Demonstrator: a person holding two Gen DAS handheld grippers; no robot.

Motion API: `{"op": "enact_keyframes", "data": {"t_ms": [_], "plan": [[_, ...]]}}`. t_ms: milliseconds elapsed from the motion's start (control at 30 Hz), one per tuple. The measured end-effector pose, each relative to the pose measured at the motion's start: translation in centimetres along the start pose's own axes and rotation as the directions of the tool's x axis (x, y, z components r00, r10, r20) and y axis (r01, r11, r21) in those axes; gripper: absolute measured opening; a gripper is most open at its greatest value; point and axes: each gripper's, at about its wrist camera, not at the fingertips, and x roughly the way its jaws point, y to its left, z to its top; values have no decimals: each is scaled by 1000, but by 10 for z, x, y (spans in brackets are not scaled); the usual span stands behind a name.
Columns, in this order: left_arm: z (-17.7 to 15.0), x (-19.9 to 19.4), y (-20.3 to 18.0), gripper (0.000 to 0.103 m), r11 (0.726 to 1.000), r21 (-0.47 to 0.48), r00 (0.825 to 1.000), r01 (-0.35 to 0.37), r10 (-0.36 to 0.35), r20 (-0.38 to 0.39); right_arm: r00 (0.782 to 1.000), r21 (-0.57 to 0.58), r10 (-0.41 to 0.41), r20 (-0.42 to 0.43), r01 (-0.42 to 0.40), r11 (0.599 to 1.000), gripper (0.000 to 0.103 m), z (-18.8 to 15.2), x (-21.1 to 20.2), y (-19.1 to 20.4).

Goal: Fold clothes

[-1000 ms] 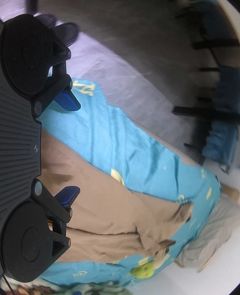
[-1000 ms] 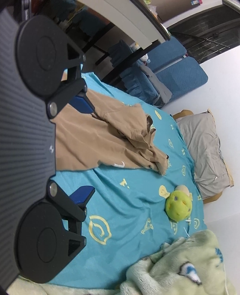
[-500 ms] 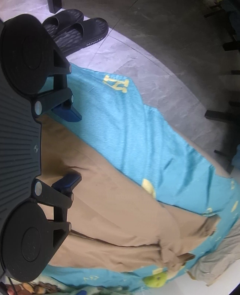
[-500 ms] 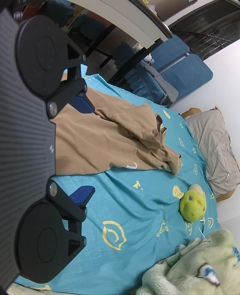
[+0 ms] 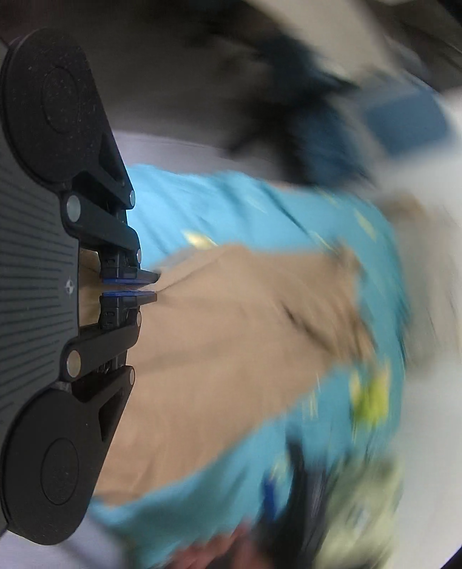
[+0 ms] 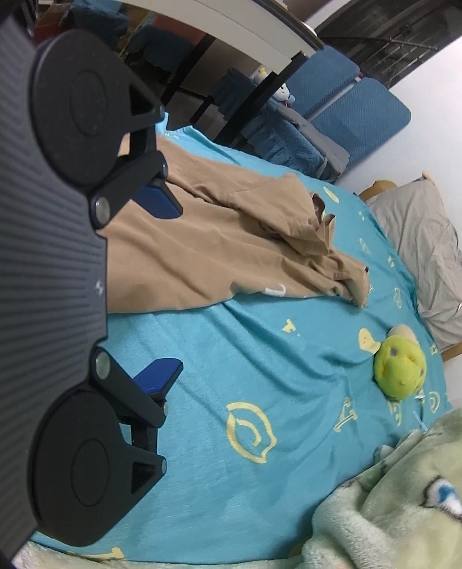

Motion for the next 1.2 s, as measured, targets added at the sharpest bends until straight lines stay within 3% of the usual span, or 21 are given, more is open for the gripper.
{"op": "enact_keyframes", "data": {"t_ms": [100, 200, 267, 333, 400, 500, 567, 633, 700, 767, 867, 967, 1000, 1033, 1067, 1100, 1133, 1200], "plan": [[-5, -4, -43, 5, 972, 183, 989, 150, -145, -38, 1000, 19, -2, -15, 2, 1000, 87, 0, 2, -4], [-14, 16, -63, 8, 940, 255, 971, 228, -202, -126, 999, 37, 1, -32, 0, 999, 87, -2, 3, -8], [-14, 31, -50, 16, 941, 136, 940, 311, -283, -189, 998, 50, 6, -57, -4, 999, 87, -5, 3, -12], [-16, 39, -26, 54, 928, -20, 907, 372, -368, -204, 995, 64, 17, -102, -11, 998, 87, -10, 2, -15], [-18, 42, 3, 61, 905, -181, 897, 386, -414, -156, 988, 92, 40, -146, -26, 995, 87, -17, 0, -18], [-27, 56, 51, 81, 825, -450, 906, 342, -417, -76, 975, 149, 77, -208, -46, 988, 87, -31, -3, -21], [-34, 72, 76, 81, 757, -592, 920, 277, -387, -64, 962, 190, 90, -258, -41, 981, 87, -41, -2, -22], [-41, 94, 88, 80, 734, -654, 925, 182, -354, -140, 946, 231, 105, -307, -33, 972, 86, -50, -2, -22], [-41, 104, 84, 76, 755, -633, 913, 172, -363, -185, 942, 227, 99, -321, -25, 974, 86, -56, -4, -19], [-39, 111, 77, 81, 780, -598, 900, 183, -378, -218, 936, 190, 79, -343, -13, 982, 86, -62, -6, -11], [-37, 108, 59, 77, 806, -536, 870, 251, -431, -239, 911, 160, 79, -405, -15, 987, 87, -77, -10, 2], [-34, 101, 41, 60, 860, -437, 873, 264, -406, -272, 878, 68, 44, -476, -13, 998, 87, -97, -17, 21], [-34, 99, 38, 47, 869, -420, 875, 262, -398, -277, 872, 18, 16, -488, -9, 1000, 87, -102, -18, 31], [-35, 98, 39, 26, 867, -424, 874, 263, -400, -277, 869, -38, -16, -495, -3, 999, 85, -107, -19, 41], [-36, 98, 43, 19, 857, -442, 871, 267, -410, -270, 869, -91, -52, -493, 7, 996, 83, -111, -20, 49], [-38, 98, 47, 13, 843, -464, 868, 271, -422, -260, 870, -128, -77, -486, 17, 992, 72, -113, -21, 56], [-40, 97, 52, 7, 828, -488, 867, 277, -434, -244, 876, -162, -100, -471, 25, 986, 45, -115, -24, 60], [-43, 91, 68, 6, 784, -545, 873, 297, -454, -177, 896, -203, -126, -425, 41, 978, 18, -115, -32, 64]]}}
